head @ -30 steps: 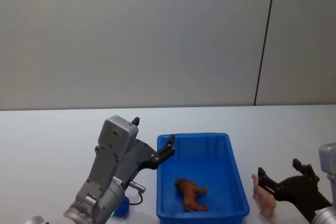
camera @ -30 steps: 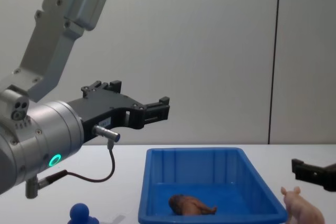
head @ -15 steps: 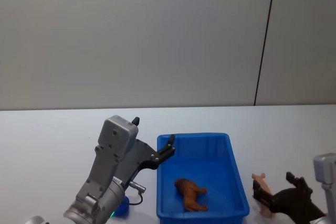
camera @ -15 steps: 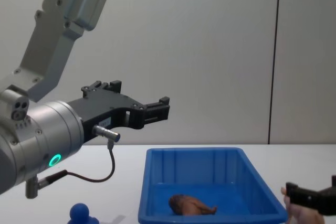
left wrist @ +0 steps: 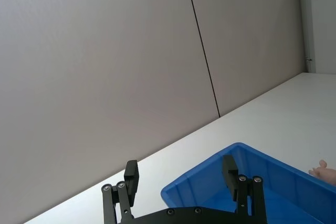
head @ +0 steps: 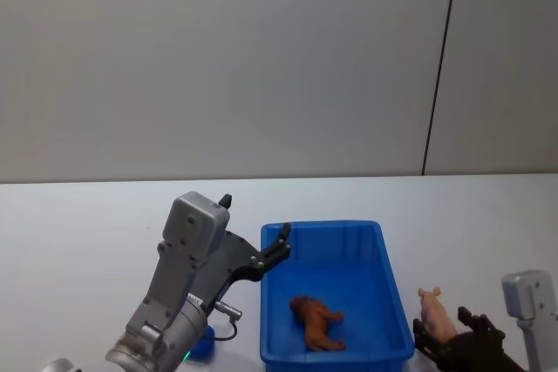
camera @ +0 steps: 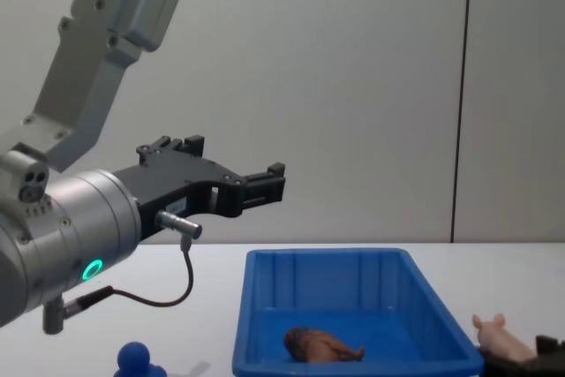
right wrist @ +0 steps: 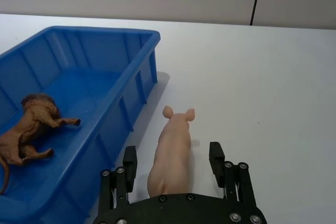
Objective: Pick up the two dolls from the table and place them into the box.
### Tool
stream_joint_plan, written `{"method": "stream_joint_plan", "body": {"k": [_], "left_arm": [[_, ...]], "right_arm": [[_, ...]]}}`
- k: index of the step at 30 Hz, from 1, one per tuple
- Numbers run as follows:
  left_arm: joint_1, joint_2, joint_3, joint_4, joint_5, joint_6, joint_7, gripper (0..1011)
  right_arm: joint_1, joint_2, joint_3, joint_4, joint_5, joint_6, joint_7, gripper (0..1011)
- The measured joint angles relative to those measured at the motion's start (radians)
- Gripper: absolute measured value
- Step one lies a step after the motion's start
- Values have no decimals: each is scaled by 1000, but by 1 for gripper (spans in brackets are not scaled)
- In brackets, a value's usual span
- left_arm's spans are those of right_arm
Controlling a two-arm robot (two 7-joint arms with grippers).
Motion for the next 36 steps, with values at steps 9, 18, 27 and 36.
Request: {"method": "stream_joint_plan", "body": {"k": [9,18,27,36], "left_arm": [[0,0,0,0,0,0,0,1001],[0,0,0,0,0,0,0,1001],[0,0,0,0,0,0,0,1001],[0,0,0,0,0,0,0,1001]], "right_arm": [[3,-5,-5,14,-18,10,0,623],[0,-5,-8,-7,-46,-3,-5,375],[-4,1,-7,-73,-68,-47,3,376],[12,-3,-10,-123,-74,-84,58,375]]}}
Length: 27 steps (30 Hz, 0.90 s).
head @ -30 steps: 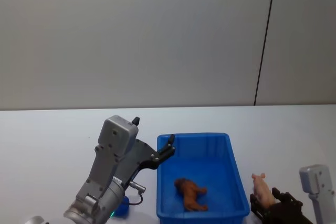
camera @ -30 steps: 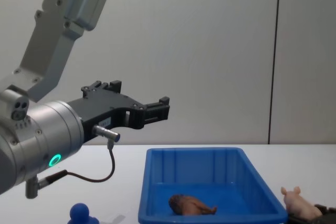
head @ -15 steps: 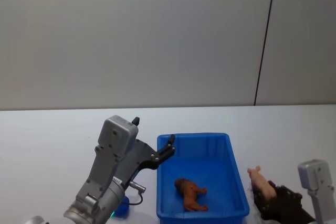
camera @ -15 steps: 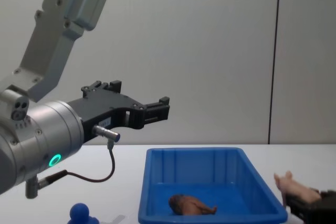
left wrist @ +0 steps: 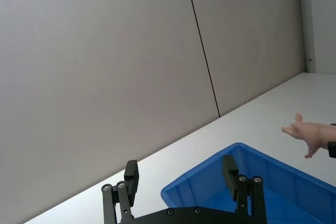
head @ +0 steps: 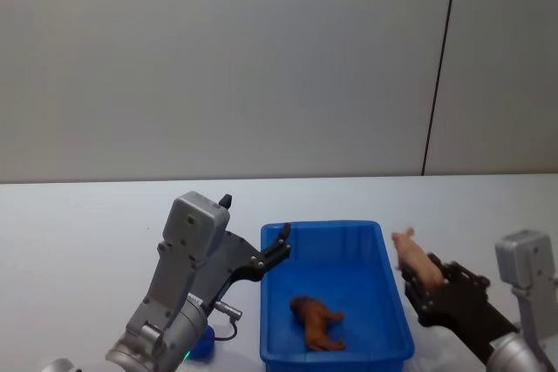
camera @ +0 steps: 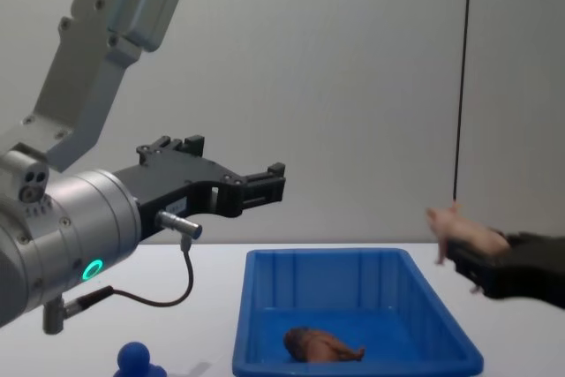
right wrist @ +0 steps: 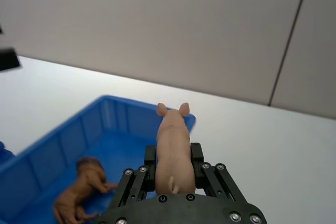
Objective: Pick up the two dolls from the table and place them into the box.
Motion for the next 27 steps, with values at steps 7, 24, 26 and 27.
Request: {"method": "stream_joint_plan", "body": {"k": [7,24,26,27], "left_arm": [[0,0,0,0,0,0,0,1001],[0,0,0,0,0,0,0,1001],[0,0,0,0,0,0,0,1001],[0,0,0,0,0,0,0,1001]], "right_arm": [[30,-17,-11,-6,1,-7,63,375],[97,-66,-37,83,3,26,118,803],[98,-67,-37,85,2,28,111,843],[98,-68,-37,88,1,31,100,895]]}}
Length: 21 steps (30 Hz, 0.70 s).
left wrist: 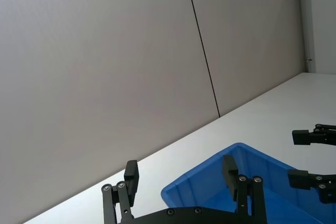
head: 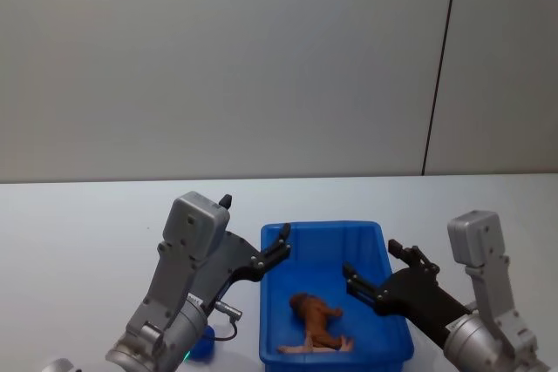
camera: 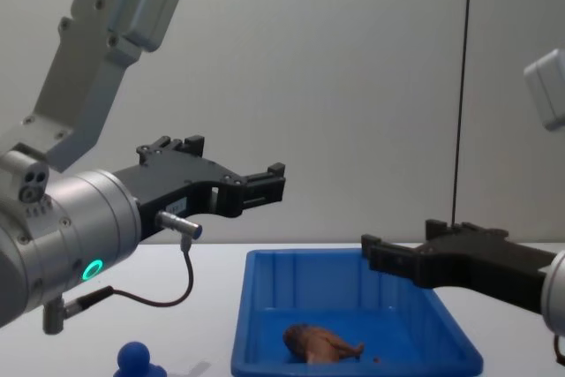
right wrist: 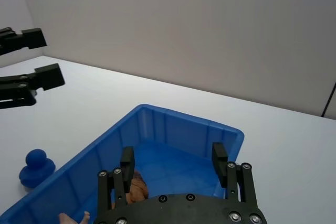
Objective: Pick up the two dolls from the table and place them into the box.
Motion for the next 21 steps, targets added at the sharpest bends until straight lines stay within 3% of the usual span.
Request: {"method": "stream_joint_plan", "body": {"k": [5,21], "left_arm": [[0,0,0,0,0,0,0,1001],[0,0,0,0,0,0,0,1001]], "right_arm": [[-4,0,3,-1,-2,2,-37,999],[-73,37,34,-73,10,-8,-206,1001]]}}
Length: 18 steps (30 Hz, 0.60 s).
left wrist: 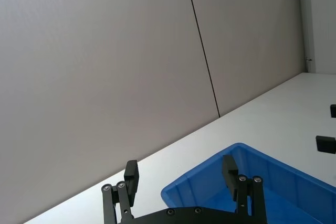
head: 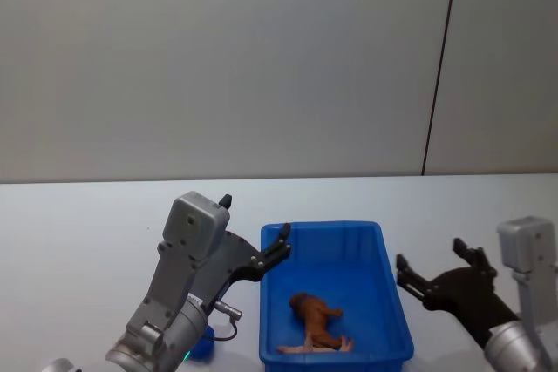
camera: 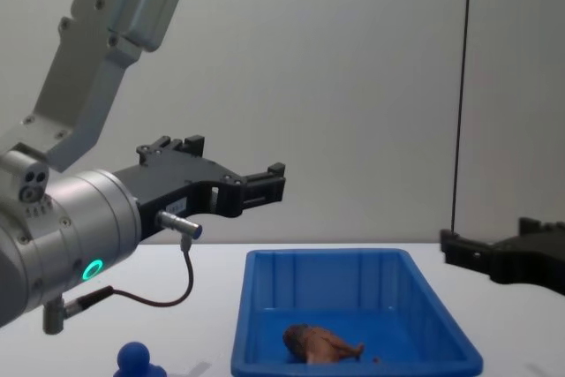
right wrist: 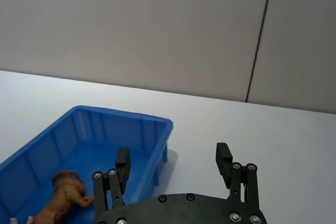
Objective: Pick up the two dolls from the table and place them into the box.
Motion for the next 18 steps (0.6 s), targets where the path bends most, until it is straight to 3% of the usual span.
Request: {"method": "stream_joint_plan", "body": {"k": [18], "left_arm": [[6,5,-4,-5,-5,13,0,1001]], "right_arm": [[-44,25,20,-42,18,-8,-76,1001]]}}
